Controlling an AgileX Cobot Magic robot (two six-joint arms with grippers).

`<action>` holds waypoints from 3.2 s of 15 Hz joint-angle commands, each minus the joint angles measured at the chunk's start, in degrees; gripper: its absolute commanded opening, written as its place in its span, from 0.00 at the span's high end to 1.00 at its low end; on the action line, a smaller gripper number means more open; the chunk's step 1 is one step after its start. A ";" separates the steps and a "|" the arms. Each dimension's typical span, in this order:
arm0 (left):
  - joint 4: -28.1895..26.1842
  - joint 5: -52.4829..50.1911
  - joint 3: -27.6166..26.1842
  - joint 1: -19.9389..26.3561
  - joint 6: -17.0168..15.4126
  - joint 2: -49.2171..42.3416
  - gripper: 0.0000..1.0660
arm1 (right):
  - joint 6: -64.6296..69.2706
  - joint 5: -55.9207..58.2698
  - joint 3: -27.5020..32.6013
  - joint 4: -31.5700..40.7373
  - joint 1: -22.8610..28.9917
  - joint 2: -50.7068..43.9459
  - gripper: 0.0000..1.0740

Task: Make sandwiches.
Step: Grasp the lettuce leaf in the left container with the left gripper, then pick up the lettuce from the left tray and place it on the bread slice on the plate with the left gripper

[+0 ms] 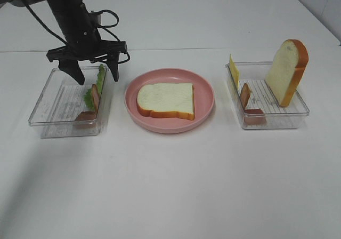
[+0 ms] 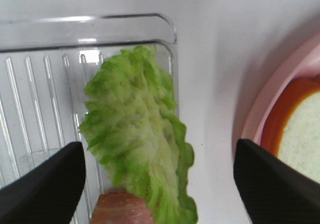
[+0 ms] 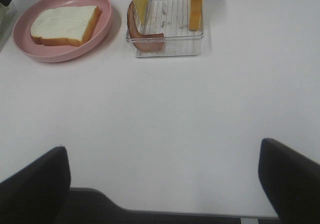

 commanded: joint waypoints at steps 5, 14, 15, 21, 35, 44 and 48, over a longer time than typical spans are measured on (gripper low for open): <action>-0.11 5.90 -2.52 -0.23 -0.74 0.06 0.39 | 0.52 0.17 0.23 -0.23 -0.40 -1.43 0.08; -1.72 5.90 -2.64 -1.20 -0.63 -0.06 0.39 | 0.52 0.17 0.23 -0.23 -0.40 -1.43 0.08; -1.38 5.90 -2.52 -1.66 -0.63 -0.34 0.39 | 0.52 0.17 0.23 -0.29 -0.40 -1.43 0.08; 1.03 5.90 -2.41 -1.66 -0.80 -0.52 0.53 | 0.52 0.17 0.23 -0.23 -0.40 -1.43 0.08; 2.12 5.90 -2.41 -1.66 -1.66 -1.72 1.00 | 0.52 0.17 0.23 -0.23 -0.40 -1.43 0.08; 0.06 5.90 -2.41 -1.66 -1.49 -9.11 1.00 | 0.52 0.17 0.23 -0.23 -0.40 -1.43 0.08; -2.18 5.90 -2.41 -1.66 -0.80 -12.55 1.00 | 0.52 0.17 0.23 -0.23 -0.40 -1.43 0.08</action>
